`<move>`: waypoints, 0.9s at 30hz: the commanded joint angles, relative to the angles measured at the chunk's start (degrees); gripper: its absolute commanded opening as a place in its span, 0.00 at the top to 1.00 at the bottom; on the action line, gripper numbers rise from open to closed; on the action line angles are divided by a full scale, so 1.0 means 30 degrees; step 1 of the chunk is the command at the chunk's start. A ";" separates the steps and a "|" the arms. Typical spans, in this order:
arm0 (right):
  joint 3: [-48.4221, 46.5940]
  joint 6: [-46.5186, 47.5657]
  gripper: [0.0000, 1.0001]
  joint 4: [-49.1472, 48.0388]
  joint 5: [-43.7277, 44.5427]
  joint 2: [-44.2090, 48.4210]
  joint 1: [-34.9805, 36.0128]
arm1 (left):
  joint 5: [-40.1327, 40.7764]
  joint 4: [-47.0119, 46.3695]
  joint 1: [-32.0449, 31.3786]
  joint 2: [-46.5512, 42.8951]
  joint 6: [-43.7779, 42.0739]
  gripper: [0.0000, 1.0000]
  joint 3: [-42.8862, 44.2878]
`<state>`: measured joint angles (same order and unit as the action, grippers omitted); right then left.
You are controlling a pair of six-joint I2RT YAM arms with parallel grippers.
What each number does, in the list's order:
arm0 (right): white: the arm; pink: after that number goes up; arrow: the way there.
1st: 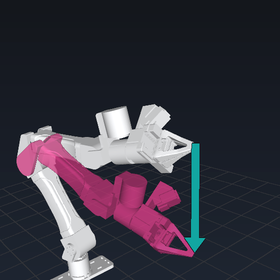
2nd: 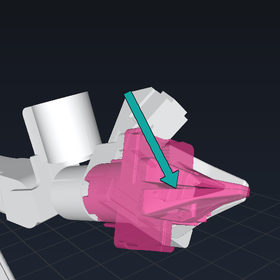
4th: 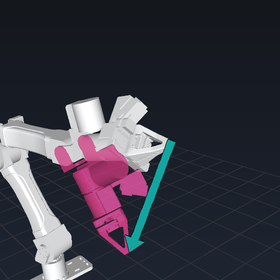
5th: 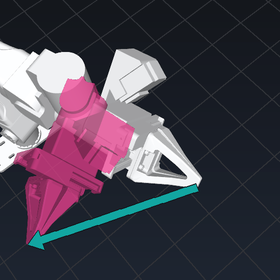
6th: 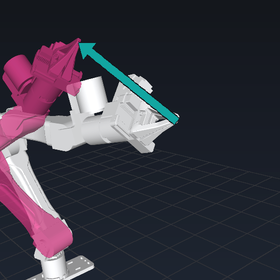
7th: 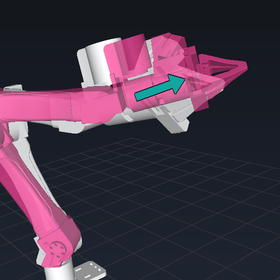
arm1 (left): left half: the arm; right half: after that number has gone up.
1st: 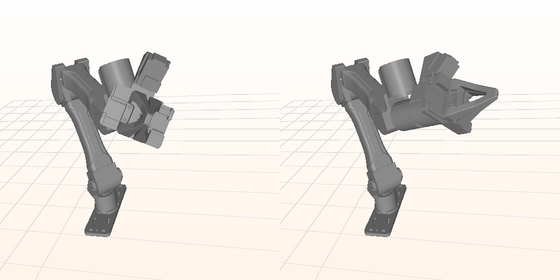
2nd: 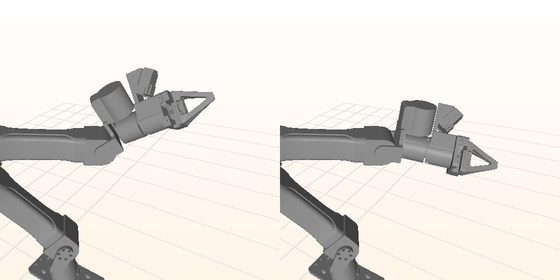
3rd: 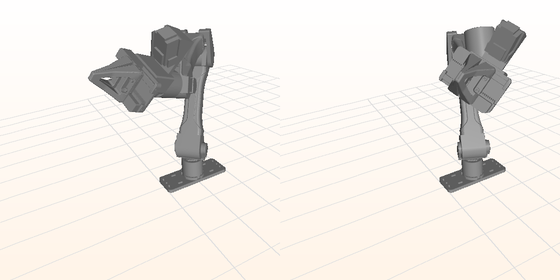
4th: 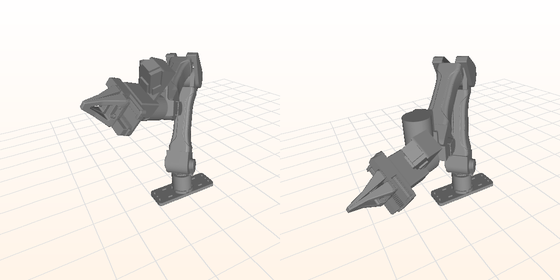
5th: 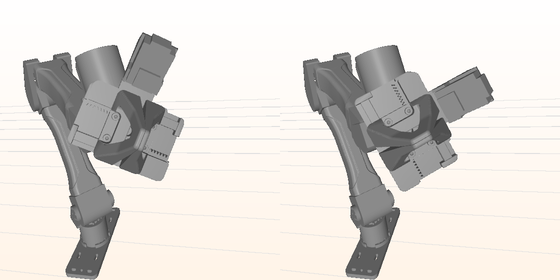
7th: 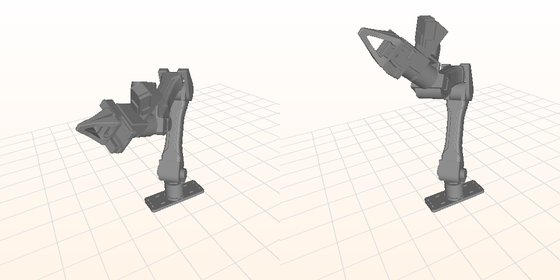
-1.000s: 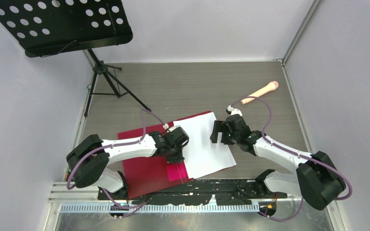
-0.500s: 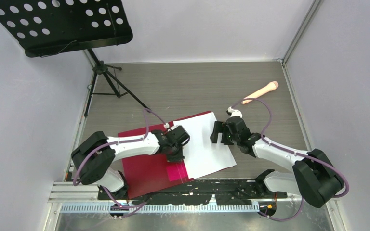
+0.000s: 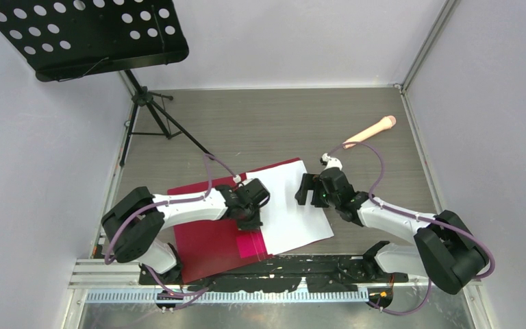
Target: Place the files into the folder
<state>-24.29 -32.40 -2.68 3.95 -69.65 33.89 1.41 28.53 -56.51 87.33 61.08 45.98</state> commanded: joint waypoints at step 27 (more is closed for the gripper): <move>-0.2064 0.0086 0.05 0.3394 0.1466 0.1277 0.0973 | 0.0361 0.0485 0.0916 -0.0763 -0.1381 1.00 0.0633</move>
<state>-27.16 -33.08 5.30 6.42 -68.47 36.47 0.47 28.14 -54.61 87.70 59.72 46.37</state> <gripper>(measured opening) 0.954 0.001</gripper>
